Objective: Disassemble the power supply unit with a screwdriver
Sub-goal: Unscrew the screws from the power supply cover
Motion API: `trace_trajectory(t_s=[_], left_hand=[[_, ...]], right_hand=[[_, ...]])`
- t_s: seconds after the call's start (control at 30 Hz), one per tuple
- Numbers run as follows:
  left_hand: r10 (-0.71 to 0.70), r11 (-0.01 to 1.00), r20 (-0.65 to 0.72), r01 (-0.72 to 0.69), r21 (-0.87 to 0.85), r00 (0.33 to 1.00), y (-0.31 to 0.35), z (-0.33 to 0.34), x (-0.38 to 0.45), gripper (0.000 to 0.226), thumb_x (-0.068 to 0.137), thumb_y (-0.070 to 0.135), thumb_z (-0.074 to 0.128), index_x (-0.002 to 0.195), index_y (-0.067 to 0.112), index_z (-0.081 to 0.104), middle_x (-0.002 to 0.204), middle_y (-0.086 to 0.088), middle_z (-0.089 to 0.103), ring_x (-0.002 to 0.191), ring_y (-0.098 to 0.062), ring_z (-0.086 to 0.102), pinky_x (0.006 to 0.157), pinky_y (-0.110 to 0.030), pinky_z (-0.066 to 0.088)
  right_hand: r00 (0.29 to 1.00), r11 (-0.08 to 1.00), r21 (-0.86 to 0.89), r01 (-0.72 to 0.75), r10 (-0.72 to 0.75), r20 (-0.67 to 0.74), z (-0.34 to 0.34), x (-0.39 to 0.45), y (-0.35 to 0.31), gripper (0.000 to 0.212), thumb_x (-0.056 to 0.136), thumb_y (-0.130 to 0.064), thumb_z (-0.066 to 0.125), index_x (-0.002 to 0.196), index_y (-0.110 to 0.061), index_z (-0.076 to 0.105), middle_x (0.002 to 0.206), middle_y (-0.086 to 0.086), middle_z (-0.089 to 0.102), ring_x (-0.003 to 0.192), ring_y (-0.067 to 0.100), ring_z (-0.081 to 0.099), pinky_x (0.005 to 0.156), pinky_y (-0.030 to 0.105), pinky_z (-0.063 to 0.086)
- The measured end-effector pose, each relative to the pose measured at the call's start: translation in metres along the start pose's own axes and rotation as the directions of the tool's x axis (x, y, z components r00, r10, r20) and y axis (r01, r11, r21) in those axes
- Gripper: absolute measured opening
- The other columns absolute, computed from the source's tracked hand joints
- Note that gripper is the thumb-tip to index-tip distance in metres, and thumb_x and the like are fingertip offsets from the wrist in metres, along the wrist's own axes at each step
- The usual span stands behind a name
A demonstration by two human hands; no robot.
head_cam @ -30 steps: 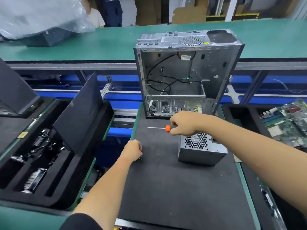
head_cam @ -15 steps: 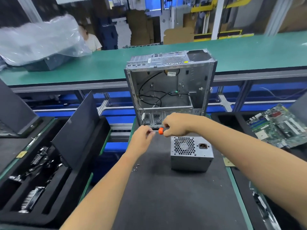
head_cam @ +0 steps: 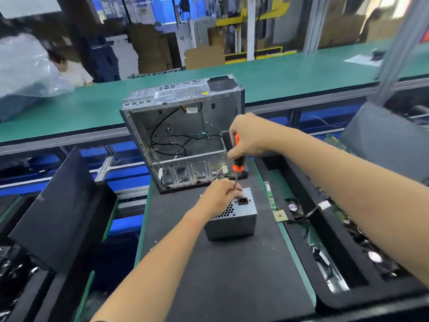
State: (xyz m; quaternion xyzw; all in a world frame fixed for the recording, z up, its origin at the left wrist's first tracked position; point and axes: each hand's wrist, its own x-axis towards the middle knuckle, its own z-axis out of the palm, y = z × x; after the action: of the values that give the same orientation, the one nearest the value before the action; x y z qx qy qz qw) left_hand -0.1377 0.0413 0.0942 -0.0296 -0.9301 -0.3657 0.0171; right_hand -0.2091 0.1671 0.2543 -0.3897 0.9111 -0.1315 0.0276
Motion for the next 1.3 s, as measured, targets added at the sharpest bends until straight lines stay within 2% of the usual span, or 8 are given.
trace_trajectory(t_s=[0.07,0.17,0.3,0.4,0.5,0.93,1.07,1.3], left_hand=[[-0.015,1.0,-0.019,0.014,-0.024,1.0,-0.011,0.004,0.0,0.004,0.086,0.019,0.066,0.087,0.022,0.064,0.089,0.001,0.065,0.074,-0.008,0.055,0.073,-0.022,0.044],[-0.064,0.996,-0.032,0.062,-0.071,0.997,-0.029,0.006,-0.001,0.006,0.087,0.016,0.066,0.089,0.021,0.068,0.082,0.01,0.064,0.066,0.003,0.053,0.066,-0.013,0.039],[-0.065,0.991,-0.036,0.06,-0.12,0.997,-0.033,0.006,-0.004,0.013,0.087,0.014,0.067,0.082,0.025,0.068,0.083,0.017,0.063,0.074,0.004,0.057,0.07,-0.01,0.039],[-0.059,0.992,-0.035,0.055,-0.113,0.998,-0.035,0.01,-0.004,0.011,0.085,0.015,0.069,0.081,0.025,0.07,0.085,0.015,0.062,0.081,-0.005,0.058,0.076,-0.02,0.042],[-0.077,0.992,-0.033,0.074,-0.098,0.996,-0.038,0.012,-0.003,0.012,0.083,0.017,0.071,0.079,0.028,0.069,0.084,0.016,0.059,0.082,-0.009,0.056,0.082,-0.03,0.045],[-0.101,0.989,-0.071,0.092,-0.113,0.992,-0.039,0.014,-0.002,0.02,0.084,0.021,0.071,0.073,0.037,0.067,0.076,0.018,0.056,0.067,-0.002,0.048,0.072,-0.024,0.039],[-0.093,0.991,-0.055,0.087,-0.1,0.994,-0.038,0.013,-0.003,0.018,0.083,0.018,0.07,0.071,0.032,0.067,0.076,0.015,0.056,0.068,-0.004,0.049,0.076,-0.033,0.044],[-0.107,0.988,-0.053,0.1,-0.117,0.993,-0.037,0.012,-0.004,0.015,0.08,0.015,0.071,0.072,0.028,0.069,0.082,0.011,0.06,0.069,-0.009,0.05,0.077,-0.034,0.046]], right_hand=[[0.999,1.0,0.002,-0.028,0.028,0.023,0.006,-0.003,0.0,0.036,0.07,-0.025,0.072,0.083,0.008,0.068,0.065,0.02,0.056,0.057,0.021,0.04,0.05,0.025,0.035],[0.999,1.0,0.002,-0.028,0.027,0.041,0.016,-0.003,0.001,0.038,0.071,-0.023,0.071,0.088,0.011,0.067,0.063,0.009,0.046,0.054,0.019,0.033,0.044,0.024,0.029],[0.999,1.0,0.004,-0.013,0.012,0.037,0.026,0.003,0.001,0.038,0.072,-0.023,0.071,0.086,0.012,0.065,0.062,0.006,0.042,0.052,0.017,0.029,0.044,0.024,0.026],[0.999,1.0,-0.008,0.007,-0.007,0.037,0.026,0.006,0.001,0.026,0.071,-0.023,0.072,0.066,-0.002,0.058,0.057,0.005,0.038,0.05,0.018,0.027,0.043,0.025,0.026],[0.999,0.999,-0.027,0.021,-0.02,0.042,0.025,0.008,0.001,0.027,0.072,-0.025,0.073,0.067,-0.01,0.05,0.059,0.005,0.038,0.054,0.018,0.03,0.043,0.025,0.026],[0.999,0.999,-0.033,0.022,-0.021,0.036,0.028,0.015,-0.002,0.034,0.069,-0.025,0.073,0.061,-0.011,0.043,0.054,0.003,0.033,0.05,0.019,0.025,0.044,0.025,0.024],[1.0,0.999,-0.042,0.006,-0.005,0.025,0.032,0.016,-0.007,0.027,0.069,-0.025,0.072,0.067,-0.01,0.049,0.057,0.004,0.041,0.059,0.022,0.035,0.046,0.026,0.03],[0.999,0.999,-0.031,-0.013,0.014,0.033,0.028,0.012,-0.005,0.031,0.072,-0.027,0.072,0.065,-0.008,0.049,0.054,0.002,0.035,0.052,0.019,0.028,0.04,0.021,0.022]])
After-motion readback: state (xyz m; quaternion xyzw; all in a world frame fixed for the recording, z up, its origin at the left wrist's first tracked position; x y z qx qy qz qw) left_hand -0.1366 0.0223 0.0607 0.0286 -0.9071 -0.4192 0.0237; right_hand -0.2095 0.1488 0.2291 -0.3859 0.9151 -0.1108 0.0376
